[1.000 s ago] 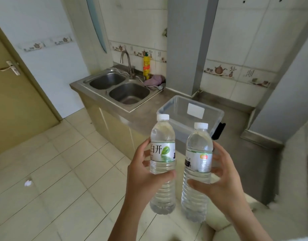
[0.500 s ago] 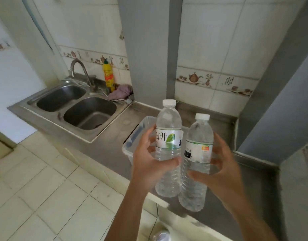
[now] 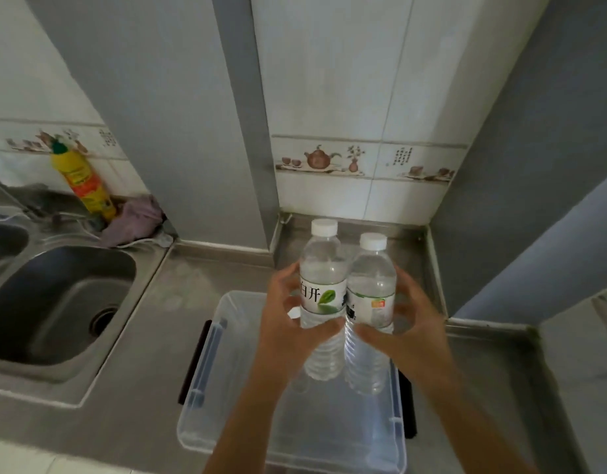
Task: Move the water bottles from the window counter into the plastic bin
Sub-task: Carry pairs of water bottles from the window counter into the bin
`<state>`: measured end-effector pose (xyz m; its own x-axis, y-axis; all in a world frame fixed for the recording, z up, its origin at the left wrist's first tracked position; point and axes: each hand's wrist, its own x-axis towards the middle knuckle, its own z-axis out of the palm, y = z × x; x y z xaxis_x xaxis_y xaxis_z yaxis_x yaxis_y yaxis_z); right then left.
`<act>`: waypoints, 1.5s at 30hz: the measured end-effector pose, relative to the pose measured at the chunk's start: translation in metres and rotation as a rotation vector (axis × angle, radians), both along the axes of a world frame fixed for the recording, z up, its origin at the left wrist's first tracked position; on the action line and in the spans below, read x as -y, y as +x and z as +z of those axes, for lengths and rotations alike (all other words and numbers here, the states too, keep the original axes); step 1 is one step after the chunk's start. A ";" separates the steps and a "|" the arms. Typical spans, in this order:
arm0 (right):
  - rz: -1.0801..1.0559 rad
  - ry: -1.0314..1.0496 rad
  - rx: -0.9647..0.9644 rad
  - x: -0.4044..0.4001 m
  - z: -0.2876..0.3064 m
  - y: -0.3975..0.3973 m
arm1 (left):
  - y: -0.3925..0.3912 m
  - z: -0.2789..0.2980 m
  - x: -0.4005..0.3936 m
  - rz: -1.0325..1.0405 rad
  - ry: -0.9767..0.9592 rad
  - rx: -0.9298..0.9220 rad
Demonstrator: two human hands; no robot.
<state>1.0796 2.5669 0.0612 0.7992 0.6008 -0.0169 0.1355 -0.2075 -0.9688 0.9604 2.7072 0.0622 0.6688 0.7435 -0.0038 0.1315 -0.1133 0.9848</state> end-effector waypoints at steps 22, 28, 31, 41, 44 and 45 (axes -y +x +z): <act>-0.168 -0.214 0.163 -0.015 -0.053 -0.014 | 0.011 -0.088 -0.013 -0.043 0.020 -0.151; -0.150 -0.336 0.219 -0.013 -0.045 -0.023 | 0.010 -0.084 -0.016 -0.137 0.115 -0.152; -0.155 -0.429 0.221 -0.008 -0.043 -0.026 | 0.012 -0.082 -0.015 -0.165 0.150 -0.183; -0.236 -0.593 0.529 0.020 -0.028 -0.052 | 0.008 -0.061 -0.005 -0.134 0.440 -0.078; -0.277 -0.579 0.592 0.037 -0.017 -0.064 | 0.003 -0.048 0.003 -0.086 0.656 -0.013; -0.299 -0.572 0.614 0.044 -0.013 -0.069 | 0.000 -0.041 0.008 -0.061 0.738 -0.002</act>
<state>1.0106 2.5231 0.0482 0.8880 0.3967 0.2326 0.4596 -0.7470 -0.4804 0.9607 2.6992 0.0209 0.7097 0.5146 0.4811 0.1055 -0.7529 0.6496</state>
